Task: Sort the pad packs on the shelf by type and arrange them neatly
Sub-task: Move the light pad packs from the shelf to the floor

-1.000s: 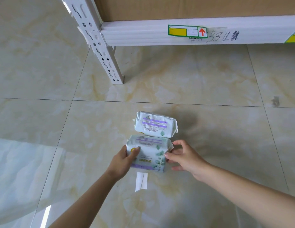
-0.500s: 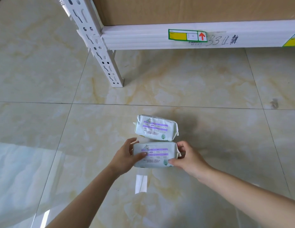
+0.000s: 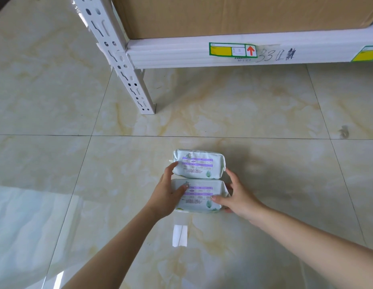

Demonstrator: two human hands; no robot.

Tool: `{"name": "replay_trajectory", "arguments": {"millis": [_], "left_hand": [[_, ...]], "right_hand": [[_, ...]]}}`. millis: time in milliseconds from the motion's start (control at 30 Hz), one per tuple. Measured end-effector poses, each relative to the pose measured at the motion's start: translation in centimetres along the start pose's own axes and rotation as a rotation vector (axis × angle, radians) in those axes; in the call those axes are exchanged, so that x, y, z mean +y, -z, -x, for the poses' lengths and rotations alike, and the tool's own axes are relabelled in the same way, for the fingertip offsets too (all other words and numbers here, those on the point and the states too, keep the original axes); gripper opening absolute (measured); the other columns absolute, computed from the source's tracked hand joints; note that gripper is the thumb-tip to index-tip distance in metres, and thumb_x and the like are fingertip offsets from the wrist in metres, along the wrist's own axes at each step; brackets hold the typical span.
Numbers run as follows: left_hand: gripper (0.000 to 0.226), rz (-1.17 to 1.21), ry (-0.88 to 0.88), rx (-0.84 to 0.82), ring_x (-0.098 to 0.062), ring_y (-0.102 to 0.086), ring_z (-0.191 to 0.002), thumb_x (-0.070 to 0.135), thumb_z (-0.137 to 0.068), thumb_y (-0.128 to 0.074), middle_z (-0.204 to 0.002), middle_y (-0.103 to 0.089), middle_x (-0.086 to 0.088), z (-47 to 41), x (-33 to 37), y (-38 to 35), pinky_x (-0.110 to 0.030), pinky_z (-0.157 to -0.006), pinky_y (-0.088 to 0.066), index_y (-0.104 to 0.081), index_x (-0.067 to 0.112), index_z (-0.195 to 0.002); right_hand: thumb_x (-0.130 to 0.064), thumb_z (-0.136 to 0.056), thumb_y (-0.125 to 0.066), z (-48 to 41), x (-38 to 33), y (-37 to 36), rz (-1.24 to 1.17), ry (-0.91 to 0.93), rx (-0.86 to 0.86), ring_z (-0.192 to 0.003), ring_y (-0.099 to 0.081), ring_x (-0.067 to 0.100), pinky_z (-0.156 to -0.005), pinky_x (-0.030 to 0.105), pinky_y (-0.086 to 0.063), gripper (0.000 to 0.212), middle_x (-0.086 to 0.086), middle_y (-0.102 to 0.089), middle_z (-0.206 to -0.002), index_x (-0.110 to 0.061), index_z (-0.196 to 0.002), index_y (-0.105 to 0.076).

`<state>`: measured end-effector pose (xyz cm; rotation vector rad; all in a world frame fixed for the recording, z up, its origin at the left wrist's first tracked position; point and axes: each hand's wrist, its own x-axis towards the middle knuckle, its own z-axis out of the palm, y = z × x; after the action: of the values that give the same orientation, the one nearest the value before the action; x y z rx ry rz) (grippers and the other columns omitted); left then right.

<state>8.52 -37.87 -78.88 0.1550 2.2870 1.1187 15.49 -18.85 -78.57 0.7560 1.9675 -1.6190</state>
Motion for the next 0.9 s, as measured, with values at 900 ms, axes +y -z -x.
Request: {"name": "replay_trajectory", "arguments": {"millis": [900], "left_hand": [[0.01, -0.06, 0.076, 0.076, -0.012, -0.056, -0.088, 0.013, -0.093, -0.052, -0.112, -0.047, 0.005, 24.9, 31.2, 16.2, -0.021, -0.078, -0.038, -0.057, 0.019, -0.1]], "right_hand": [[-0.031, -0.084, -0.064, 32.7, -22.3, 9.7, -0.107, -0.024, 0.301, -0.087, -0.068, 0.024, -0.078, 0.031, -0.046, 0.009, 0.003, -0.067, -0.1, -0.026, -0.081, -0.057]]}}
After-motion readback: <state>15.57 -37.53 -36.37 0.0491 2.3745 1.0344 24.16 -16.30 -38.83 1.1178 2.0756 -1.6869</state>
